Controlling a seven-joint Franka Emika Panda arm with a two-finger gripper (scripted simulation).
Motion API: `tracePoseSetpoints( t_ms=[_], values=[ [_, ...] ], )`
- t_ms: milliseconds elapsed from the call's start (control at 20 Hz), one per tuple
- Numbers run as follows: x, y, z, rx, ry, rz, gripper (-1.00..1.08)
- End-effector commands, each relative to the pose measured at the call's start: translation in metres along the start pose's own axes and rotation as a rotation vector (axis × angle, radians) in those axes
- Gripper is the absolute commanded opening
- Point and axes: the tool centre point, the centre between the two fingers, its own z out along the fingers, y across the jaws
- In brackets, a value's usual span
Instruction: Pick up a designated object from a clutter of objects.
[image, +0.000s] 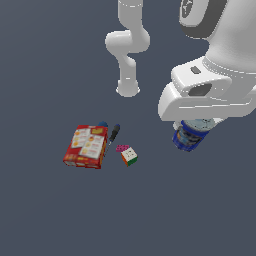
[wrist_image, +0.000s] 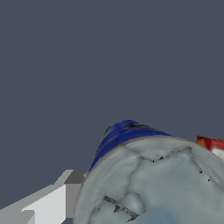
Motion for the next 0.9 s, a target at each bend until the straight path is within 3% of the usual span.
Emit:
tracePoseSetpoints(
  t_ms=[0,400,850],
  values=[
    [0.004,-0.013,-0.019,0.000,0.003,0.001,-1.00],
    [0.012,-0.040,-0.052,0.001,0.004,0.001,-1.00],
    [0.017,-0.052,-0.066,0.002,0.004,0.000,-1.00]
  ],
)
